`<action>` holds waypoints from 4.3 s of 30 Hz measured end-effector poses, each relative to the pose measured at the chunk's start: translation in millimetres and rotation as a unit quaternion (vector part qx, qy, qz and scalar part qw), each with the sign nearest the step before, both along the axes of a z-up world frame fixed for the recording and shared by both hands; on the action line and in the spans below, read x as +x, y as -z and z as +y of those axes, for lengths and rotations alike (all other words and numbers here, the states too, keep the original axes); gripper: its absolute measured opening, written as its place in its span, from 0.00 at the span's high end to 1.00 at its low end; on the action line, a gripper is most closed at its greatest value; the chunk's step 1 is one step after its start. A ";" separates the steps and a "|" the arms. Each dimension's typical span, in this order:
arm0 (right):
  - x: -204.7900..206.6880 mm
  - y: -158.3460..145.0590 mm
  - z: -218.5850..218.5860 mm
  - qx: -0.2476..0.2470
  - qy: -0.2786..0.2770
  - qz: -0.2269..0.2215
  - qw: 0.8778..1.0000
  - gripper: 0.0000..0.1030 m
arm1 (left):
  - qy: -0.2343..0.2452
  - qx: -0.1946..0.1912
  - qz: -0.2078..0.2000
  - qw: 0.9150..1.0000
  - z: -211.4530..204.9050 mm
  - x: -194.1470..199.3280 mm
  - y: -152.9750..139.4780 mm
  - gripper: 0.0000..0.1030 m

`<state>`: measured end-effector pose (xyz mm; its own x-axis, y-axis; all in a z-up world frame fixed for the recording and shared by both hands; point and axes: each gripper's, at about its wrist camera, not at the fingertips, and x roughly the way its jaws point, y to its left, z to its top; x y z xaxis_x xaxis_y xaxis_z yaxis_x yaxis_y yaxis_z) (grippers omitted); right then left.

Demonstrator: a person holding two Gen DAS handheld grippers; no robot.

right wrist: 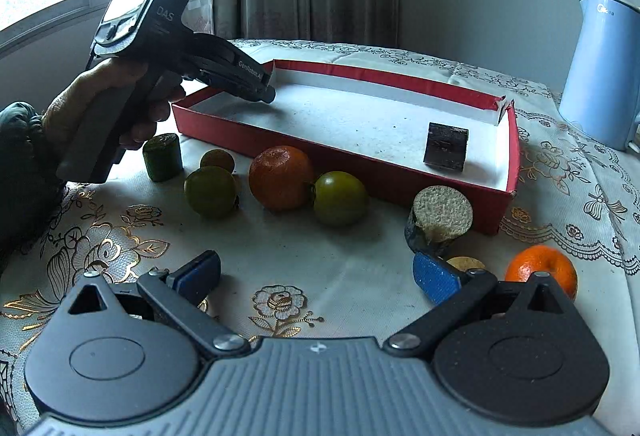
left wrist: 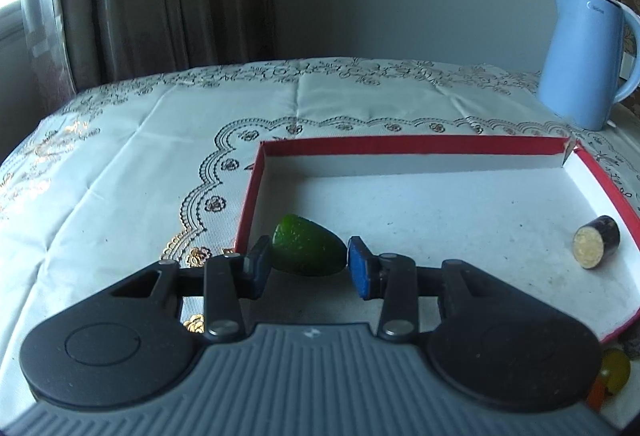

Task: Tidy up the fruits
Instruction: 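Carry the lime half with the left gripper into the tray and open, then withdraw the left gripper and move the right gripper to a mandarin, then close the right gripper on the mandarin and lift it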

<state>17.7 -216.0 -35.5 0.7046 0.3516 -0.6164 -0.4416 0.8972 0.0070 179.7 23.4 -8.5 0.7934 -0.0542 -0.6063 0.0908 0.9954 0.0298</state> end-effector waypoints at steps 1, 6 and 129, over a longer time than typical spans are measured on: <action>0.1 0.1 -0.1 0.000 0.000 0.000 1.000 0.00 | 0.001 0.002 -0.001 1.000 -0.3 0.3 0.4 0.64; 0.2 -0.1 -0.2 0.000 0.000 0.000 1.000 0.00 | 0.001 0.008 0.002 1.000 -3.4 1.1 1.2 0.63; 9.3 -39.0 -56.1 0.015 0.223 -0.082 0.971 0.57 | 0.011 -0.018 -0.028 0.999 28.1 -156.0 21.9 0.00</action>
